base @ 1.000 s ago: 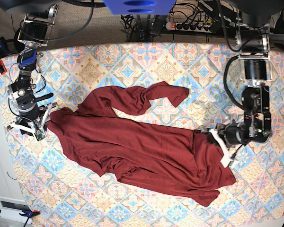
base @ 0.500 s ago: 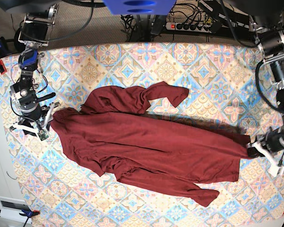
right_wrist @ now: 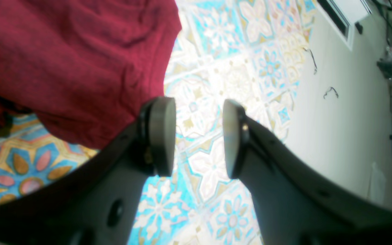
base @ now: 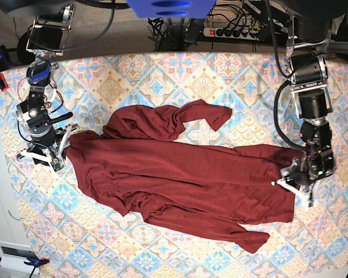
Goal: Layout the t-shirt on the table in an organized manner, then fold the t-shirt properly
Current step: 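Pull the shirt side outward with the left gripper to smooth it, then drag the shirt edge with the left gripper away from the right gripper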
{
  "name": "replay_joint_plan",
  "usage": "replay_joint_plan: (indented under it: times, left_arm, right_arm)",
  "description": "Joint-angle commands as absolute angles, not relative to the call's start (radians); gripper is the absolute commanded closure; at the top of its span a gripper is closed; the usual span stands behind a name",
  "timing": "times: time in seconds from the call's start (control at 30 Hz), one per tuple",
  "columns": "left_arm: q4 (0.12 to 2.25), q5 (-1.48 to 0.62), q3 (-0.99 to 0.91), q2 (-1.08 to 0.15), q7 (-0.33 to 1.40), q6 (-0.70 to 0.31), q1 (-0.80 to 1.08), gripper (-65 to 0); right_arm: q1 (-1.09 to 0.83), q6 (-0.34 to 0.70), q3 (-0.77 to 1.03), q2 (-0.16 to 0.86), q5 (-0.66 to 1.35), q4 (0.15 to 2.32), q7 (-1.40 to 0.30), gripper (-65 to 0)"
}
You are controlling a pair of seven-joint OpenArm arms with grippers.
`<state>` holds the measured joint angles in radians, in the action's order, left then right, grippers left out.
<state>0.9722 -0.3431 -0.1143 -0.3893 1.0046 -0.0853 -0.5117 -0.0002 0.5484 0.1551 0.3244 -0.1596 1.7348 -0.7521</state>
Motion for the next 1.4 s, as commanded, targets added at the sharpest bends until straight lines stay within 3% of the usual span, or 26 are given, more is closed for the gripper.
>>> replay_joint_plan:
  times: [0.0, 0.27, 0.43, 0.77, 0.87, 0.93, 1.03, 1.37]
  left_arm:
    - [0.992, -0.331, -0.108, -0.423, 0.989, -0.079, -0.539, -24.4]
    - [1.231, -0.403, -0.101, -0.512, 1.107, -0.091, -0.355, -48.0]
    - [1.264, -0.447, -0.101, -0.572, 1.052, -0.090, -0.278, -48.4]
    - [1.010, -0.447, 0.019, -0.536, 0.914, -0.090, -0.352, -48.3]
    - [1.009, -0.460, 0.107, -0.529, 0.912, -0.090, -0.352, -40.6]
    - [1.017, -0.473, 0.142, -0.524, 0.934, -0.105, -0.352, -27.4]
    - [1.101, -0.526, 0.151, -0.527, 0.987, -0.225, -0.329, 0.0]
    - [1.517, -0.647, 0.022, -0.710, 1.201, -0.349, -0.127, 0.0]
  right_arm:
    - [0.019, 0.544, 0.160, 0.340, -0.157, 1.755, -0.731, -22.1]
    - [0.019, 0.544, 0.162, 0.340, -0.157, 1.750, -0.728, -22.2]
    - [0.022, 0.544, 0.160, 0.340, -0.157, 1.747, -0.727, -22.2]
    - [0.022, 0.544, 0.159, 0.340, -0.157, 1.751, -0.731, -22.2]
    - [0.021, 0.544, 0.159, 0.340, -0.157, 1.755, -0.731, -22.2]
    - [0.021, 0.544, 0.160, 0.340, -0.157, 1.755, -0.731, -22.2]
    - [0.019, 0.544, 0.162, 0.340, -0.157, 1.755, -0.730, -22.2]
    - [0.022, 0.544, 0.159, 0.340, -0.157, 1.695, -0.733, -22.2]
